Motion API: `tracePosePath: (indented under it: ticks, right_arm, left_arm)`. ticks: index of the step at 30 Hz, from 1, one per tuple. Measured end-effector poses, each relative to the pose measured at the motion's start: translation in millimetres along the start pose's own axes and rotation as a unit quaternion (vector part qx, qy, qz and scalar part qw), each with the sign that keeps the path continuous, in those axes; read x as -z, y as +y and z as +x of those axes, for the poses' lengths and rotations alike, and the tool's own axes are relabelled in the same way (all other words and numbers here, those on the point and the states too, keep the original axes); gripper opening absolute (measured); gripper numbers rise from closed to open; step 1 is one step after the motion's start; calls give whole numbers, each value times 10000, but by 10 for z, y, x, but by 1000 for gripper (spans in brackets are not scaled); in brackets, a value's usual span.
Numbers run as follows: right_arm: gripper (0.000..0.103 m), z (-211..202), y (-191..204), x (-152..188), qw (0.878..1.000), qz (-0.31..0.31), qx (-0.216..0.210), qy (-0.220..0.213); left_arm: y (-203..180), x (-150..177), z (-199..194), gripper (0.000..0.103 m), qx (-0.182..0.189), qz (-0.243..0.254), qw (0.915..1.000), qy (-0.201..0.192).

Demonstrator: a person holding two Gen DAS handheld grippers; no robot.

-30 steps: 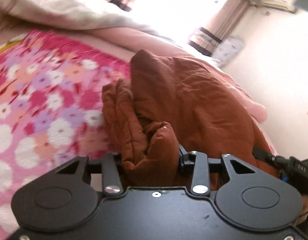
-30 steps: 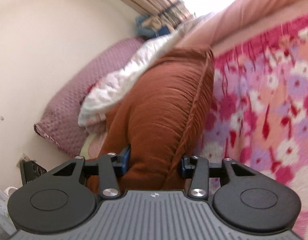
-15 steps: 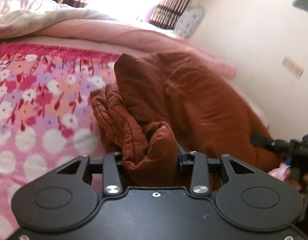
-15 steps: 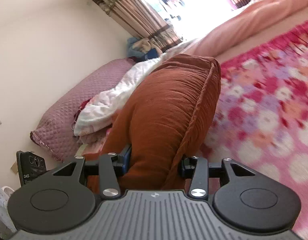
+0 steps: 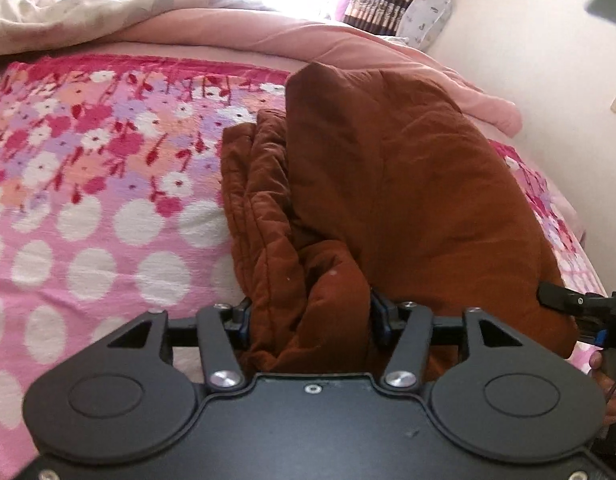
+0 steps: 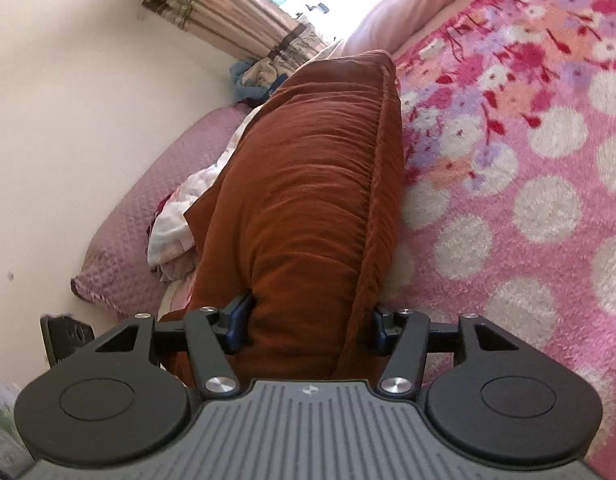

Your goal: Fold large clothes

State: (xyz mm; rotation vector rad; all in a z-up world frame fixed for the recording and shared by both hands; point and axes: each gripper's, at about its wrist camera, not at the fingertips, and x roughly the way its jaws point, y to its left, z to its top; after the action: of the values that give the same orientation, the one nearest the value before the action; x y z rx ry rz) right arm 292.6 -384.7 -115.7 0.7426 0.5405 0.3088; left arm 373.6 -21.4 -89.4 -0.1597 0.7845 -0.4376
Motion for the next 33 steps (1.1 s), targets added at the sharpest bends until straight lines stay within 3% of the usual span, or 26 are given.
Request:
tracePosePath:
  ticks: [2,6,9,12,16,19,23,28,30,33]
  right_arm:
    - [72,-48,100,-22,9996,-141,257,-6]
    - [69,-161,389,-22,9911,-811,1041,-190]
    - [62,-288,658,6,9784,-1360,1440,-595]
    - [43,-321,849,30,9720,-1644,1510,-738]
    - [36,-199,985,59,9635,-1892,1738,-758]
    - [34,8,1019,49,9629,-1944,1792,-538]
    - [34,326,1047,88,9562,-2104,2025,-200]
    - [35,520,1029,245,9474,-2389,2130,-7]
    - [35,534,1082,264,9426,-2498,2216,-2]
    - [35,424,1229,143,9429,-2504,2196,43]
  left_arm:
    - [-30,-20,-102,57,-125,88,9999,-55]
    - [-186,-13,-309,61,-577,443,9969,-312]
    - [-303,10,-513,61,-872,703,9918,-617]
    - [-406,-30,-651,60,-1230,813,9844,-964]
    - [-596,-109,-762,61,-1373,1000,9754,-1405]
    - [-668,-178,-566,61,-1188,1194,9782,-1214]
    - [-523,-129,107,63,-1295,1161,9844,-250]
    - [-387,150,454,66,-1466,1229,9805,-449]
    - [-431,50,445,65,-1473,1363,9790,-347]
    - [-439,-183,209,65,-1220,1200,9851,-162]
